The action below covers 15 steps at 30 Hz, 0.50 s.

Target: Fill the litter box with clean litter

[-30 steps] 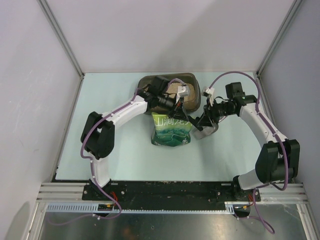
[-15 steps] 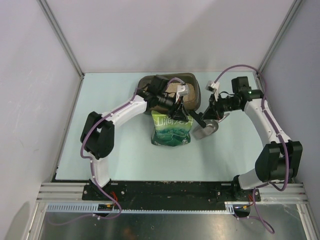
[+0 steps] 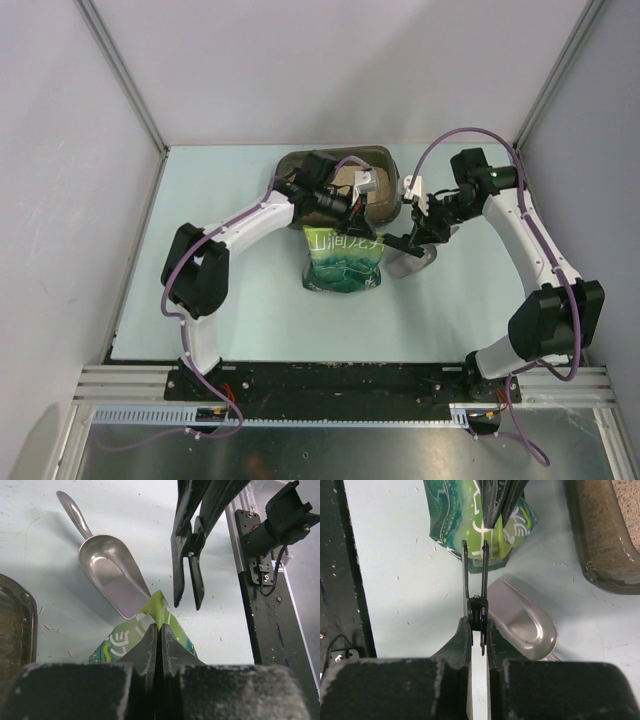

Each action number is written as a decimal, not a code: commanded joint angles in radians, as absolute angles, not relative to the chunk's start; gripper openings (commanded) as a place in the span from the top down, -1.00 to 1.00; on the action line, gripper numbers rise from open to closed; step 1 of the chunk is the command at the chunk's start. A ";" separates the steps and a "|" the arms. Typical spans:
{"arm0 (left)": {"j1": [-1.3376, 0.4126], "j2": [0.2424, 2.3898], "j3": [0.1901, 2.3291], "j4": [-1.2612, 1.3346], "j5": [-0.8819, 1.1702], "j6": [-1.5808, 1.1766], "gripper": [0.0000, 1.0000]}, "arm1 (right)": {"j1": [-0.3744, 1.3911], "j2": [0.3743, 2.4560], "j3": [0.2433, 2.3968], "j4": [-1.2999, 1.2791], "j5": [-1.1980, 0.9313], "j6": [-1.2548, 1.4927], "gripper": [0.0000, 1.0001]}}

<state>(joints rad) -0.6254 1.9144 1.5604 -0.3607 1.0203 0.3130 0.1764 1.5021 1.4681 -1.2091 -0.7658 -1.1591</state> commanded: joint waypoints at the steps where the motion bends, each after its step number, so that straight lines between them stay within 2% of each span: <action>1: -0.635 1.868 1.559 -0.334 1.012 0.299 0.92 | 0.183 1.520 1.523 -1.236 -0.724 -1.218 1.00; 15: -0.638 1.871 1.559 -0.331 1.014 0.290 0.91 | 0.184 1.531 1.537 -1.183 -0.703 -1.201 1.00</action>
<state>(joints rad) -0.6273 1.9144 1.5597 -0.3603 1.0134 0.3103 0.1772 1.5280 1.5002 -1.1957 -0.7166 -1.1862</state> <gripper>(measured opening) 0.047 0.074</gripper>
